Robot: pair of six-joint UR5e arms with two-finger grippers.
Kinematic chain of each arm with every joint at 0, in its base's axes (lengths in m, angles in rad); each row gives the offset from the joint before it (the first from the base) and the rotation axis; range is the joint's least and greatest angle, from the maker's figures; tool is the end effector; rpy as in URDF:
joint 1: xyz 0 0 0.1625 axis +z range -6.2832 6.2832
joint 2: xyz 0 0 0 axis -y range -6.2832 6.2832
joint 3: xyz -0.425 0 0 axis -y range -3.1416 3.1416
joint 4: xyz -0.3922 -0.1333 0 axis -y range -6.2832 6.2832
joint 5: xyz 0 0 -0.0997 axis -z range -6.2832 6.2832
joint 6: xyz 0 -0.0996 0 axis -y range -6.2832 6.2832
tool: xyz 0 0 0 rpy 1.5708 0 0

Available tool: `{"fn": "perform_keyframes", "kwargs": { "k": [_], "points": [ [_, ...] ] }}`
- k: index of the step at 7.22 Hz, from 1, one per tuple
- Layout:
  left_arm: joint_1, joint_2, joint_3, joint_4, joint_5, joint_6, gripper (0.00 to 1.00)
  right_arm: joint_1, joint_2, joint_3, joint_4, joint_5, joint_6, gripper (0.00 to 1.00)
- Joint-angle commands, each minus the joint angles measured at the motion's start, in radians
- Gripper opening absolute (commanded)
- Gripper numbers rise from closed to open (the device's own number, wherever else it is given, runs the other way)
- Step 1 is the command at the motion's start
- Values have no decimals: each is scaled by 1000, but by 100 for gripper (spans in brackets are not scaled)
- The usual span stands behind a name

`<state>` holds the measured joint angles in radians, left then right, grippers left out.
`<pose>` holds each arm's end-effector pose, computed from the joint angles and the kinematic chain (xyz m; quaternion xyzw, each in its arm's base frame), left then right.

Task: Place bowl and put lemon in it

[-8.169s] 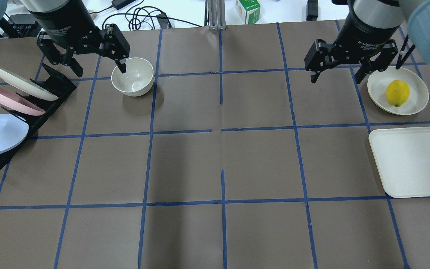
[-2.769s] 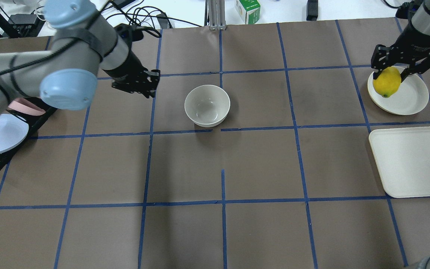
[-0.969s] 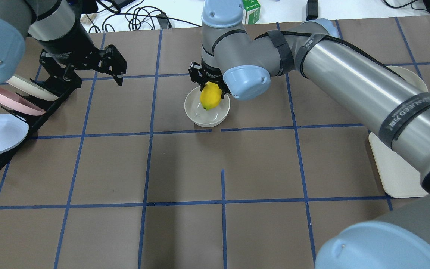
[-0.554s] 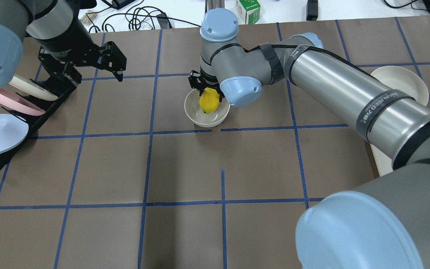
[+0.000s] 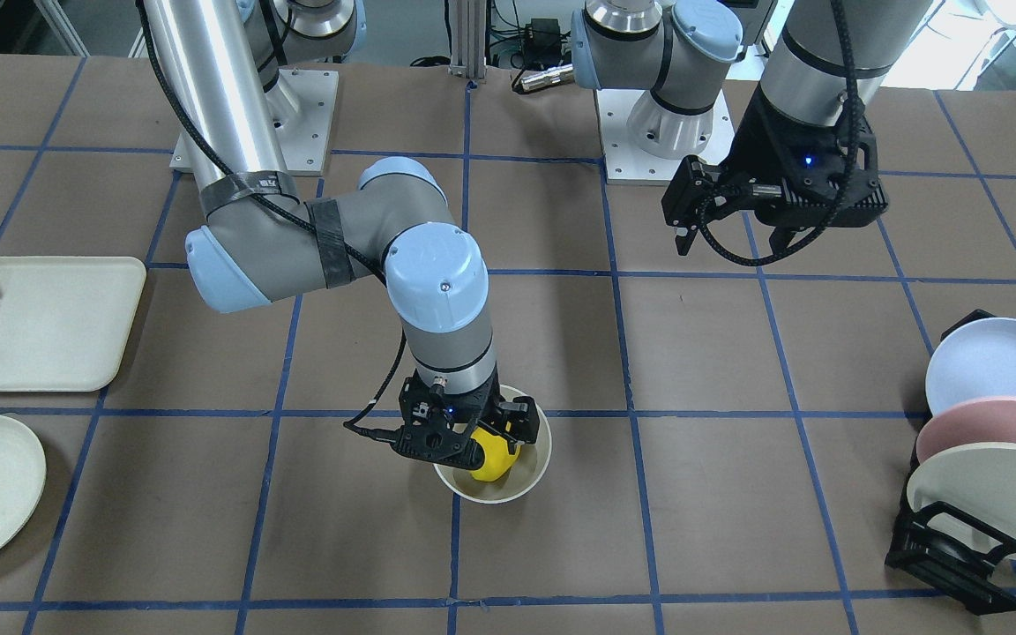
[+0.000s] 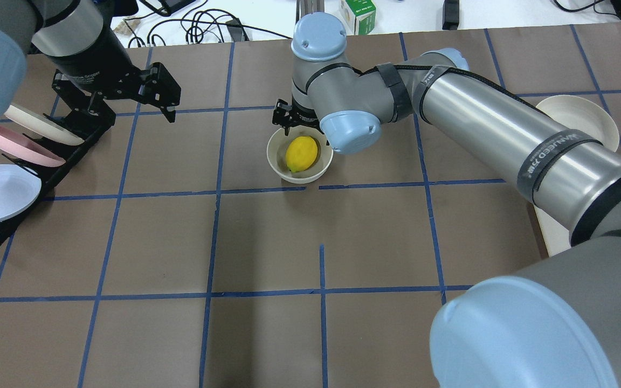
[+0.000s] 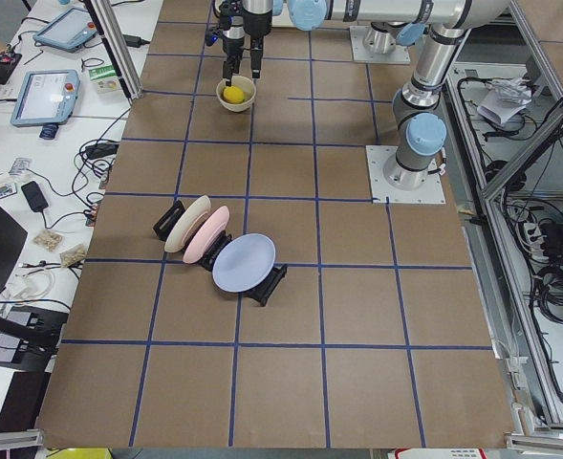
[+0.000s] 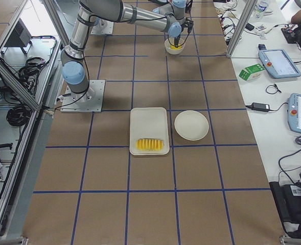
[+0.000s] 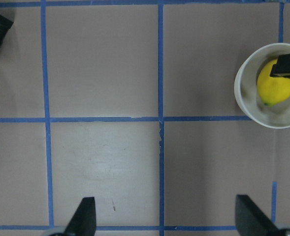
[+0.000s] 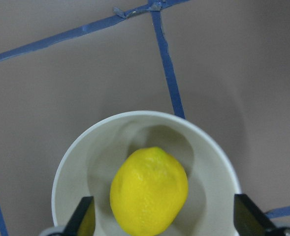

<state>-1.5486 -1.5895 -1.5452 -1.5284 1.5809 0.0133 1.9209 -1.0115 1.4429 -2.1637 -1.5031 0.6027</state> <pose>-0.1211 -0.5074 0.4956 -0.0046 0.9997 -0.0246 0.0055 0.3703 -0.6059 0.2767 0.1228 0.9886 -0.0562 0.0669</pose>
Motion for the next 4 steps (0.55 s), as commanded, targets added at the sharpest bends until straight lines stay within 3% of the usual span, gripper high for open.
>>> {"fn": "perform_keyframes", "kwargs": {
  "k": [1, 4],
  "points": [
    [1, 5, -9, -3, 1, 2, 100, -37, -85, -9, 145, -15, -91, 100],
    [-8, 5, -9, -3, -5, -1, 100, -285, -283, 7, 436, -58, -451, 100]
  ]
}}
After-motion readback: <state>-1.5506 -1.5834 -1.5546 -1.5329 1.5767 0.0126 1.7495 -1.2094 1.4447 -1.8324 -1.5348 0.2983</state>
